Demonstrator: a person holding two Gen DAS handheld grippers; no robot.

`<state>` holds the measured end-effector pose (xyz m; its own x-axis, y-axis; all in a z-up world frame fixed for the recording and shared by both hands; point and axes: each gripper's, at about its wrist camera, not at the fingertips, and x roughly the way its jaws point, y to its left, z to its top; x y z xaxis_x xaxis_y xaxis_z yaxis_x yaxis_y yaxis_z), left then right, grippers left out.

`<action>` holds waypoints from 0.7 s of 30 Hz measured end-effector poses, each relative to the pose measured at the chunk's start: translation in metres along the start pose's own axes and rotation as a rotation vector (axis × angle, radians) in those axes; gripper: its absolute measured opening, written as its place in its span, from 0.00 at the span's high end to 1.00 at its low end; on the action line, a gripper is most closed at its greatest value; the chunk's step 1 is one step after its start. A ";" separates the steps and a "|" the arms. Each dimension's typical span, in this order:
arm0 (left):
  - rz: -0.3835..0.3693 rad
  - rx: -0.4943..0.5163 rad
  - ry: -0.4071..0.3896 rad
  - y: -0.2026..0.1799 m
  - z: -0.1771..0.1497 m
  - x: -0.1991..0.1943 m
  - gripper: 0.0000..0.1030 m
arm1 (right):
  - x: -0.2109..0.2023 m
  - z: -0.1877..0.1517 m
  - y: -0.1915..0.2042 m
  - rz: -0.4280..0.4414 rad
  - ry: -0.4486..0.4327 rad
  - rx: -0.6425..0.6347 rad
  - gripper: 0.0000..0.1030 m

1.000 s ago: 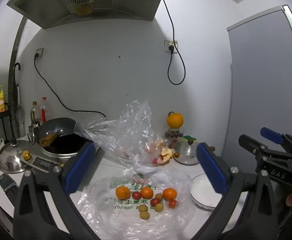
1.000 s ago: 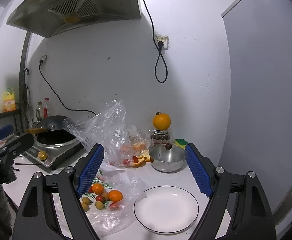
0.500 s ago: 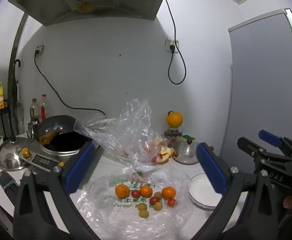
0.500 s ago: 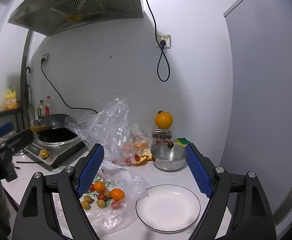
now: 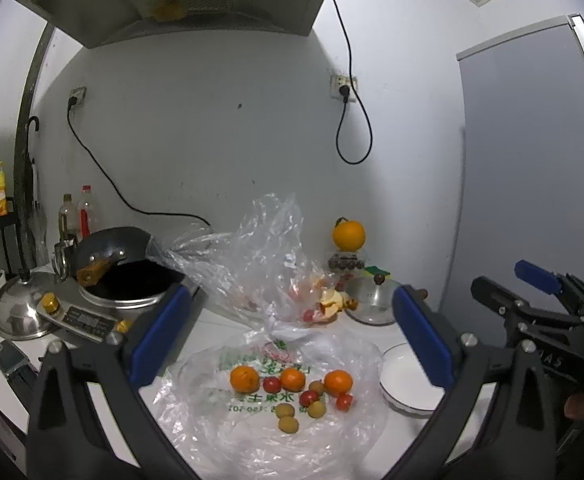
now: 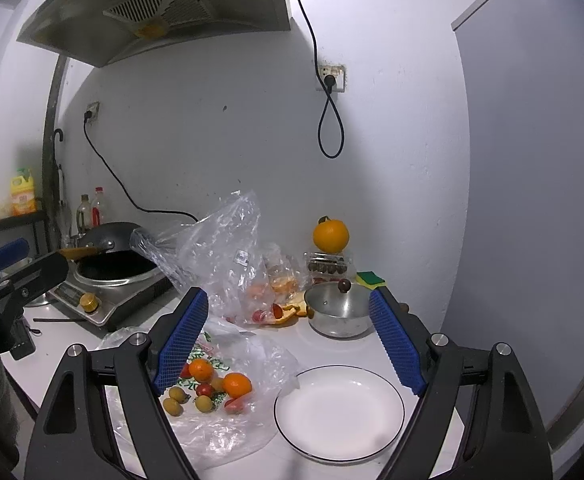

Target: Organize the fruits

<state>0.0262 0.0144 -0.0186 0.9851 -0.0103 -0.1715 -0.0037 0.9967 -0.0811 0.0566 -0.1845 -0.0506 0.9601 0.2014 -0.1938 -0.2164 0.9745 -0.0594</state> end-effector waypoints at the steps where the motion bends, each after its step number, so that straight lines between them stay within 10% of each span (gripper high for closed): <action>1: 0.000 -0.002 0.002 0.001 -0.001 0.000 0.01 | 0.000 0.000 0.000 0.000 0.000 -0.002 0.17; 21: 0.002 -0.010 0.018 0.003 -0.006 0.010 0.01 | 0.009 -0.005 0.000 -0.008 0.014 0.000 0.17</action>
<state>0.0347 0.0172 -0.0260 0.9819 -0.0096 -0.1890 -0.0076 0.9959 -0.0903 0.0639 -0.1828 -0.0576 0.9592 0.1926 -0.2069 -0.2091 0.9760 -0.0609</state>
